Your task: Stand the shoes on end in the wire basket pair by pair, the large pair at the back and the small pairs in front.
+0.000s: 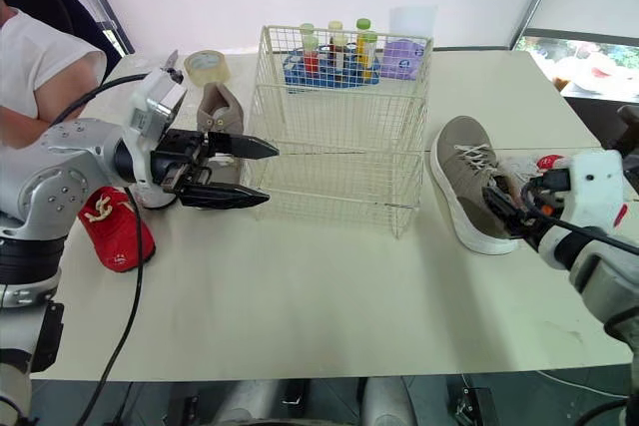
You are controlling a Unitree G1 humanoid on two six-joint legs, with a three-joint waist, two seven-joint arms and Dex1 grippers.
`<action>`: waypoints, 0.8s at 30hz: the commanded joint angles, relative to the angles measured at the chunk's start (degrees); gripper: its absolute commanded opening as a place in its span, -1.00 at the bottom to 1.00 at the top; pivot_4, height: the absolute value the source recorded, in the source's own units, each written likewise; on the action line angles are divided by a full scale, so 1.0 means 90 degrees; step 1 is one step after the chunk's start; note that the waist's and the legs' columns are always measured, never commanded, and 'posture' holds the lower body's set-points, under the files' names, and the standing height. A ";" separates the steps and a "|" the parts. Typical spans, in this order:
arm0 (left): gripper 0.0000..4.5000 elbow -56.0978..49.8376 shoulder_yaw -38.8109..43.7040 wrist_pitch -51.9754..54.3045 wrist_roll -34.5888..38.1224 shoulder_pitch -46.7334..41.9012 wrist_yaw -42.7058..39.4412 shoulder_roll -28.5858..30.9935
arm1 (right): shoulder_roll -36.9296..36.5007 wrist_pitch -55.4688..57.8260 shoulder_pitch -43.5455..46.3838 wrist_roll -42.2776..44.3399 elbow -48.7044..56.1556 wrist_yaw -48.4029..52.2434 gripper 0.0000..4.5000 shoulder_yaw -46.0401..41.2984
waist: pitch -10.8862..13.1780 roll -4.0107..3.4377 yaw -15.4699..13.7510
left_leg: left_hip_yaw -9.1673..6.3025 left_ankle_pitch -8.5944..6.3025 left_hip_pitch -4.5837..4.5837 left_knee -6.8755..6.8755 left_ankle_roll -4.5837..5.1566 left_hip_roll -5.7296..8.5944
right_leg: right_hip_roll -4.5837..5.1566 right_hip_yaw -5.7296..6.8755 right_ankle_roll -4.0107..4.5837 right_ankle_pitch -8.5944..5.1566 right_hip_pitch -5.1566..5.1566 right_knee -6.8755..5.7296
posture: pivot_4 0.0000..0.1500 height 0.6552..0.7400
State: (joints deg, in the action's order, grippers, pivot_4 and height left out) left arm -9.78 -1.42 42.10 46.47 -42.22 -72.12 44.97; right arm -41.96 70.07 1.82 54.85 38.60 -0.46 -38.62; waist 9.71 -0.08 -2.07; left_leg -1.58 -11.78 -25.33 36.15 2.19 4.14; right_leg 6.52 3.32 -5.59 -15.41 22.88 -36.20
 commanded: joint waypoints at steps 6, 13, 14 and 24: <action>0.74 -0.0107 0.0251 -0.0117 -0.0152 -0.0038 0.0029 0.0029 | 0.0182 -0.0662 -0.0407 -0.0858 -0.0329 0.0176 0.53 0.0526 | -0.0003 0.0007 -0.0007 | 0.0000 -0.0001 0.0005 0.0012 0.0002 0.0001 | -0.0002 0.0000 -0.0002 0.0001 -0.0013 0.0002 | 1.00 1.00; 0.74 -0.0462 0.0399 0.0112 0.0040 0.0067 0.0345 0.0010 | 0.0337 -0.1776 -0.0085 -0.1554 -0.0480 0.0257 0.53 0.0282 | -0.0002 0.0005 -0.0015 | 0.0001 0.0000 0.0007 0.0019 0.0002 0.0001 | -0.0002 -0.0004 -0.0013 0.0014 -0.0016 0.0001 | 1.00 1.00; 0.74 -0.0502 0.0404 0.0133 0.0058 0.0075 0.0383 0.0009 | 0.0365 -0.1808 -0.0074 -0.1531 -0.0428 0.0277 0.53 0.0231 | -0.0002 0.0005 -0.0014 | 0.0001 0.0000 0.0007 0.0017 0.0002 0.0001 | -0.0003 -0.0004 -0.0013 0.0014 -0.0013 0.0001 | 1.00 1.00; 0.74 -0.0515 0.0346 0.0259 0.0099 -0.0063 0.0583 -0.0156 | 0.0686 -0.1125 -0.0007 -0.1128 -0.0490 0.0072 0.53 0.0004 | -0.0001 0.0003 -0.0005 | 0.0001 0.0000 0.0007 0.0011 0.0003 0.0000 | -0.0007 -0.0005 -0.0015 0.0014 -0.0010 -0.0001 | 1.00 1.00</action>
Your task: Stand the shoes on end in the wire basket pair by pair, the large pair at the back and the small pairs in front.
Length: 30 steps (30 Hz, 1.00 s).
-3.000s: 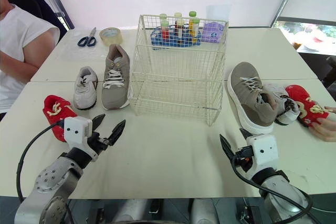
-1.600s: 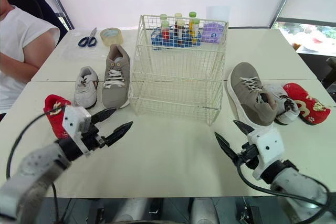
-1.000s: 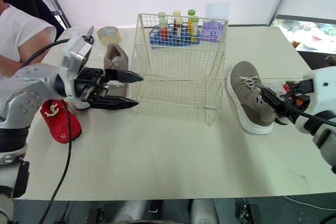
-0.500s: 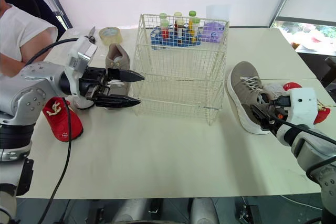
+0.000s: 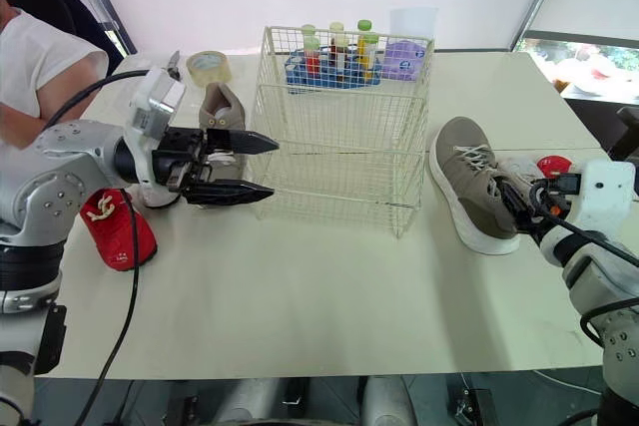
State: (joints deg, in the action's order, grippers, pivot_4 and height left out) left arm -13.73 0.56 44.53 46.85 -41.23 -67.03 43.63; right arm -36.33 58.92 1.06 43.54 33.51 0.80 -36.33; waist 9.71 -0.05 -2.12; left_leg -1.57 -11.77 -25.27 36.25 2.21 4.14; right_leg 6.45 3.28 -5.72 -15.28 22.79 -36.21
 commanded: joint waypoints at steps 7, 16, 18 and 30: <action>0.74 -0.0094 0.0119 0.0042 0.0054 -0.0205 0.0053 -0.0018 | 0.0071 0.0311 0.0109 0.0065 -0.0157 0.0058 0.53 -0.0038 | 0.0000 0.0000 0.0000 | 0.0000 0.0000 0.0000 0.0000 0.0000 0.0000 | 0.0000 0.0000 0.0000 0.0000 0.0000 0.0000 | 1.00 1.00; 0.74 -0.0235 0.0173 0.0116 0.0079 -0.0171 0.0215 -0.0012 | 0.0054 0.0201 0.0371 -0.0250 -0.0660 0.0240 0.53 0.0257 | 0.0000 0.0000 0.0001 | 0.0000 0.0000 0.0001 0.0001 0.0000 0.0000 | -0.0002 0.0000 0.0000 0.0000 -0.0001 0.0000 | 1.00 1.00; 0.74 -0.0269 0.0188 0.0127 0.0084 -0.0158 0.0254 -0.0008 | 0.0041 0.0301 0.0381 -0.0268 -0.0711 0.0290 0.53 0.0325 | 0.0000 0.0000 0.0002 | 0.0000 0.0000 0.0001 0.0001 0.0000 0.0000 | -0.0002 0.0000 -0.0001 0.0000 -0.0002 0.0000 | 1.00 1.00; 0.76 -0.0304 0.0186 0.0058 0.0033 -0.0135 0.0368 -0.0002 | 0.0213 0.0647 0.0125 -0.0303 -0.0526 0.0398 -0.94 0.0589 | -0.0002 0.0003 -0.0005 | 0.0000 0.0000 0.0003 0.0000 0.0000 0.0000 | -0.0003 0.0000 0.0000 0.0000 -0.0003 0.0000 | 1.00 1.00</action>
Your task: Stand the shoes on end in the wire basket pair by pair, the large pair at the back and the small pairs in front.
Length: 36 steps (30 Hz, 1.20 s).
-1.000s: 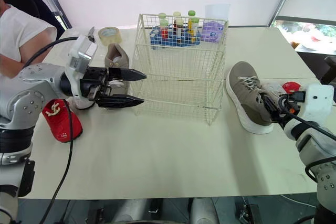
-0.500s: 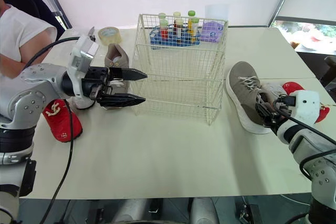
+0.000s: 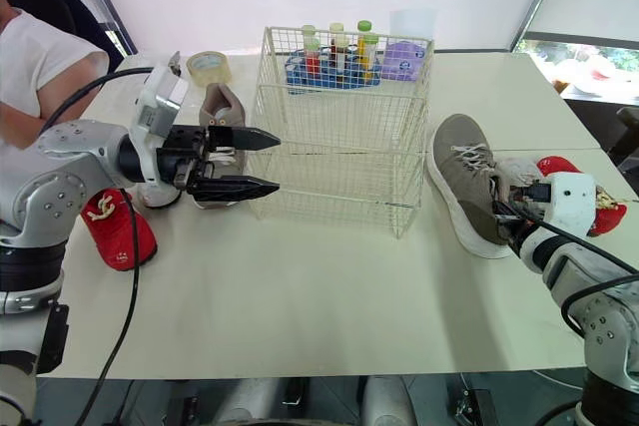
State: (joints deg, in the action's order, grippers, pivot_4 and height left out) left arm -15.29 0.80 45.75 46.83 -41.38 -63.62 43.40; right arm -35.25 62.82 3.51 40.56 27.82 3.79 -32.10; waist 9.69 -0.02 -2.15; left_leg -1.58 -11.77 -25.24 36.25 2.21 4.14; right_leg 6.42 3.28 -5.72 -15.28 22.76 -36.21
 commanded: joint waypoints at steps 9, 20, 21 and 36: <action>0.76 0.0060 0.0198 -0.0128 0.0014 -0.0232 -0.0045 -0.0001 | -0.0211 0.0353 0.0506 0.0187 0.0342 -0.0136 -0.94 -0.0669 | 0.0006 -0.0009 0.0004 | 0.0000 0.0000 0.0000 -0.0001 0.0000 0.0000 | -0.0001 0.0000 0.0000 0.0000 0.0001 0.0000 | 1.00 1.00; 0.76 0.0980 0.0362 0.0091 0.0238 -0.0977 -0.0038 -0.0326 | -0.1411 0.1129 0.3259 0.0328 0.0510 -0.0647 -0.94 -0.1193 | 0.0050 -0.0068 0.0008 | 0.0012 0.0003 -0.0013 -0.0009 0.0004 0.0001 | 0.0000 -0.0005 -0.0035 0.0021 0.0023 -0.0010 | 1.00 1.00; 0.76 0.1193 0.0393 0.0129 0.0259 -0.1138 -0.0061 -0.0346 | -0.1686 0.0886 0.3434 0.0281 0.0505 -0.0419 -0.94 -0.1060 | 0.0056 -0.0077 0.0006 | 0.0013 0.0003 -0.0015 -0.0007 0.0004 0.0002 | 0.0000 -0.0005 -0.0036 0.0022 0.0025 -0.0010 | 1.00 1.00; 0.76 0.4046 0.0395 0.0411 -0.0243 -0.3029 -0.1008 -0.0241 | -0.3229 -0.5026 0.3457 -0.2084 0.0488 0.3447 -0.94 0.1478 | 0.0087 -0.0030 0.0289 | 0.0032 0.0000 -0.0018 0.0021 0.0011 0.0002 | -0.0020 -0.0021 -0.0080 0.0042 0.0030 -0.0019 | 1.00 1.00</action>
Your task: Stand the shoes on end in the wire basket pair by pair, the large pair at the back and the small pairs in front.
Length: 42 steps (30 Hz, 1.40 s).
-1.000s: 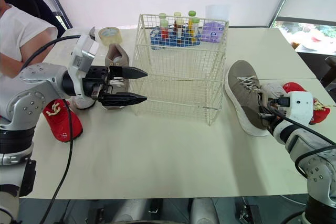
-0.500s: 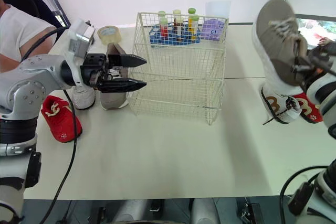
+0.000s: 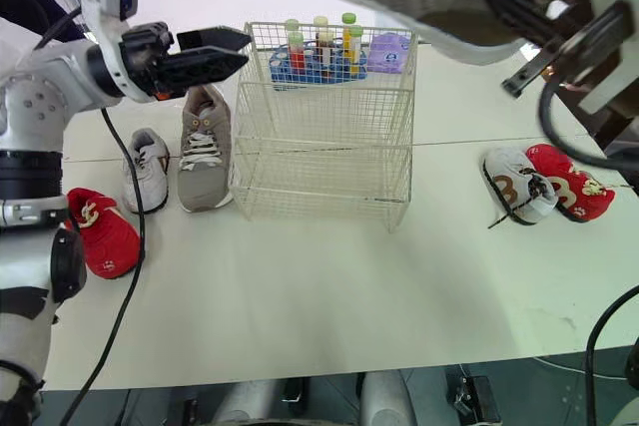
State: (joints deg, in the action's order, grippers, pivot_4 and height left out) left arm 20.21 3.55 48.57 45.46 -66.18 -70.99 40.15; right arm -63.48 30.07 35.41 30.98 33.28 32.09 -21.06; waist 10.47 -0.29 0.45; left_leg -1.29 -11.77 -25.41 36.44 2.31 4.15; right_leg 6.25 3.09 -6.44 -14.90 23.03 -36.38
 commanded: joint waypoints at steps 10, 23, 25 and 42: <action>0.76 0.0081 0.0218 0.0087 -0.0354 -0.0270 -0.0246 0.0216 | 0.0129 -0.3680 -0.0083 -0.2088 -0.0896 0.1022 -0.94 0.0727 | 0.0003 0.0003 0.0013 | 0.0000 0.0001 -0.0003 0.0004 -0.0004 0.0001 | 0.0004 -0.0013 0.0000 0.0001 0.0007 -0.0011 | 1.00 1.00; 0.76 0.0605 0.0181 -0.0445 -0.1037 -0.0269 -0.0575 0.0553 | 0.0223 -0.3357 0.0453 -0.1662 -0.1000 0.1412 -0.94 0.0626 | 0.0005 0.0005 -0.0009 | -0.0001 0.0005 0.0000 0.0025 -0.0013 0.0002 | 0.0026 -0.0014 0.0002 0.0000 0.0023 -0.0067 | 1.00 1.00; 0.76 0.0600 0.0214 -0.0395 -0.0990 -0.0342 -0.0597 0.0504 | 0.0260 -0.3325 0.0387 -0.1669 -0.0891 0.1482 -0.94 0.0693 | 0.0005 0.0006 -0.0012 | -0.0003 0.0003 -0.0002 0.0041 -0.0012 0.0002 | 0.0026 -0.0013 0.0002 0.0000 0.0021 -0.0074 | 1.00 1.00; 0.53 0.0838 0.0181 -0.0370 -0.1070 -0.0642 -0.0660 0.0278 | 0.0414 -0.3632 0.0419 -0.2024 -0.0777 0.1765 -0.94 0.1041 | 0.0009 0.0012 0.0013 | -0.0002 -0.0001 -0.0008 0.0064 -0.0006 0.0002 | 0.0029 -0.0014 0.0001 0.0001 0.0022 -0.0089 | 1.00 1.00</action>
State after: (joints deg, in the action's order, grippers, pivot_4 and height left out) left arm 27.98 3.69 46.51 36.37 -70.16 -77.05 42.24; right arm -59.62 -1.70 38.06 12.48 25.18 48.55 -9.24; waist 10.55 -0.18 0.57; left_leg -1.30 -11.78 -25.48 37.02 2.26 4.17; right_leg 6.51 2.96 -6.43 -14.90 23.23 -37.18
